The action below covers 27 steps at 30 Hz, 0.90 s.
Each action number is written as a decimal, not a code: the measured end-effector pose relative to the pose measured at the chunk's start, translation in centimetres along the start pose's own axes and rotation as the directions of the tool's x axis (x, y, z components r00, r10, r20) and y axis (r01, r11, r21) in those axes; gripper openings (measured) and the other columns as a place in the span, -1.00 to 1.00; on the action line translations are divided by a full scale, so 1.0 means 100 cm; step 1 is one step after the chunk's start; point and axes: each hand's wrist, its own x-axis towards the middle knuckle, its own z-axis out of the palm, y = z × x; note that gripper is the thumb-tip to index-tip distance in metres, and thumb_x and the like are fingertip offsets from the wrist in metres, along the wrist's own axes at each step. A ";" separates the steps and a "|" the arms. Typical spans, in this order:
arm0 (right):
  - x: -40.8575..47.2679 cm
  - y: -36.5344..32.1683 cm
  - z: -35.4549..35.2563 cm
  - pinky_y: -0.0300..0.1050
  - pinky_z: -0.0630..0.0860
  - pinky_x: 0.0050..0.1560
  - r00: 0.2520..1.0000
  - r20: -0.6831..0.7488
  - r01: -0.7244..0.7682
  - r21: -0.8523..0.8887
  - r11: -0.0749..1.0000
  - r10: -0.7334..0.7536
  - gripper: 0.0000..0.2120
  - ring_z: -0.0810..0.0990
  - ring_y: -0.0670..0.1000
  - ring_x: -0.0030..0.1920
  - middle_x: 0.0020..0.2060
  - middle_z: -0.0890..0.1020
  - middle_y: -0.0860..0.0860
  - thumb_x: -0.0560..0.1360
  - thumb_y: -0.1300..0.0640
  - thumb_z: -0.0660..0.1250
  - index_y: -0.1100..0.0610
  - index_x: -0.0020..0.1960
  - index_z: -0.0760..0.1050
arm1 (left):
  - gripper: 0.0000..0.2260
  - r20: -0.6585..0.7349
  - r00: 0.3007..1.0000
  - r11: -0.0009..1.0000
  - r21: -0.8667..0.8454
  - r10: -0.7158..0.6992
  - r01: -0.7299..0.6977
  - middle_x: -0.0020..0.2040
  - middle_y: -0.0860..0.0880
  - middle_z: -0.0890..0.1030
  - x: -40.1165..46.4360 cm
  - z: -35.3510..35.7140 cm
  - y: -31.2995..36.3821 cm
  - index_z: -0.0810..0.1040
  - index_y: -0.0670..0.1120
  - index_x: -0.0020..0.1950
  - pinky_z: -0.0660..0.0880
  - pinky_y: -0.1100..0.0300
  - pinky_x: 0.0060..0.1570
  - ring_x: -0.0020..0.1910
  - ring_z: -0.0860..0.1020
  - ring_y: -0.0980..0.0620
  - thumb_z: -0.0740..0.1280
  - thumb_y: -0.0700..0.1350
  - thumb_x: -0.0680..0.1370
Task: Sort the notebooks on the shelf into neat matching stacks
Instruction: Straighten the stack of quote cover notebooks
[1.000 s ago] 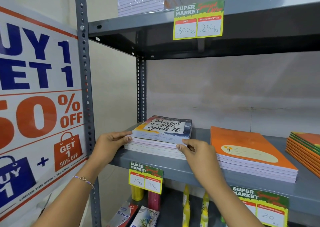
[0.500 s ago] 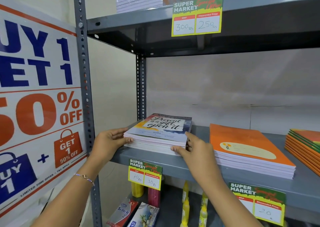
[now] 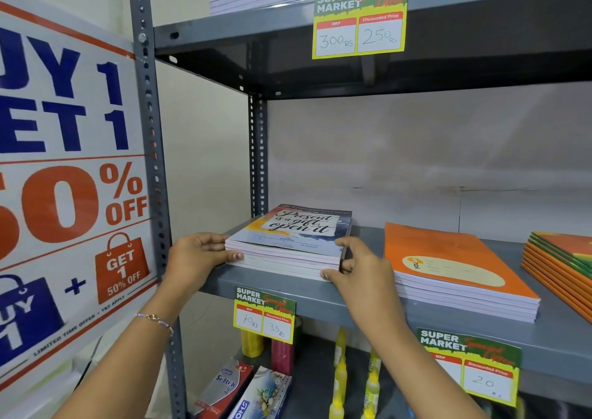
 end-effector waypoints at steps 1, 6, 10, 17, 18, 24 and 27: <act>0.001 0.001 0.000 0.02 0.63 0.02 1.000 0.000 0.003 0.005 1.000 -0.003 -0.48 0.67 0.04 -0.04 -0.06 0.72 0.04 0.38 0.12 0.52 0.01 0.30 0.46 | -0.66 -0.003 1.000 1.000 -0.006 0.002 -0.002 -0.17 0.00 0.74 0.000 0.000 0.000 0.67 -0.21 0.00 0.59 0.39 -0.26 -0.15 0.70 0.07 0.58 -0.26 0.25; 0.001 0.003 0.000 -0.03 0.61 0.11 1.000 0.000 0.015 0.010 1.000 -0.015 -0.56 0.65 0.02 0.04 0.05 0.69 0.06 0.38 0.12 0.52 0.08 0.23 0.56 | -0.66 -0.012 1.000 1.000 -0.009 -0.007 0.007 -0.09 -0.11 0.74 0.000 0.001 0.000 0.66 -0.22 -0.01 0.61 0.18 -0.06 -0.09 0.70 -0.02 0.58 -0.25 0.25; 0.002 0.004 0.000 -0.10 0.61 0.06 1.000 -0.013 0.025 0.017 1.000 -0.025 -0.60 0.65 -0.02 -0.05 -0.05 0.70 0.02 0.36 0.13 0.54 0.09 0.18 0.59 | -0.65 -0.008 1.000 1.000 -0.010 -0.011 0.011 -0.08 -0.13 0.72 0.000 0.001 0.000 0.64 -0.27 0.01 0.60 0.38 -0.23 -0.12 0.69 0.02 0.58 -0.29 0.26; 0.005 0.005 -0.002 -0.14 0.59 0.06 1.000 -0.009 -0.002 0.082 0.997 0.002 -0.64 0.66 -0.02 -0.03 -0.02 0.71 0.06 0.36 0.17 0.54 0.12 0.13 0.61 | -0.67 0.002 1.000 1.000 -0.003 -0.014 0.014 -0.10 -0.09 0.73 0.000 0.001 0.002 0.66 -0.24 -0.01 0.57 0.43 -0.27 -0.22 0.69 0.15 0.58 -0.28 0.25; 0.006 0.005 -0.002 -0.16 0.59 0.05 1.000 -0.013 -0.002 0.087 0.996 0.003 -0.65 0.66 -0.02 -0.03 -0.02 0.71 0.06 0.36 0.17 0.54 0.12 0.13 0.62 | -0.67 0.004 1.000 1.000 -0.004 -0.016 0.016 -0.11 -0.09 0.74 0.000 0.000 0.002 0.66 -0.23 -0.02 0.57 0.42 -0.26 -0.22 0.69 0.15 0.59 -0.27 0.25; 0.005 0.005 -0.001 -0.13 0.61 0.02 1.000 -0.027 -0.006 0.077 0.997 0.008 -0.64 0.67 -0.02 -0.07 -0.06 0.72 0.05 0.35 0.15 0.54 0.11 0.13 0.62 | -0.66 0.010 0.999 0.999 -0.020 -0.030 0.031 -0.12 -0.09 0.74 0.002 0.000 0.000 0.67 -0.22 -0.02 0.59 0.33 -0.19 -0.16 0.71 0.07 0.59 -0.26 0.23; 0.002 0.003 0.001 -0.06 0.62 0.06 0.999 -0.047 0.001 0.073 0.997 0.002 -0.60 0.67 0.01 -0.04 -0.03 0.71 0.06 0.35 0.12 0.54 0.08 0.17 0.59 | -0.66 0.007 1.000 0.999 -0.032 -0.030 0.030 -0.11 -0.09 0.74 0.002 0.000 0.000 0.66 -0.22 -0.01 0.60 0.31 -0.17 -0.14 0.71 0.05 0.59 -0.26 0.24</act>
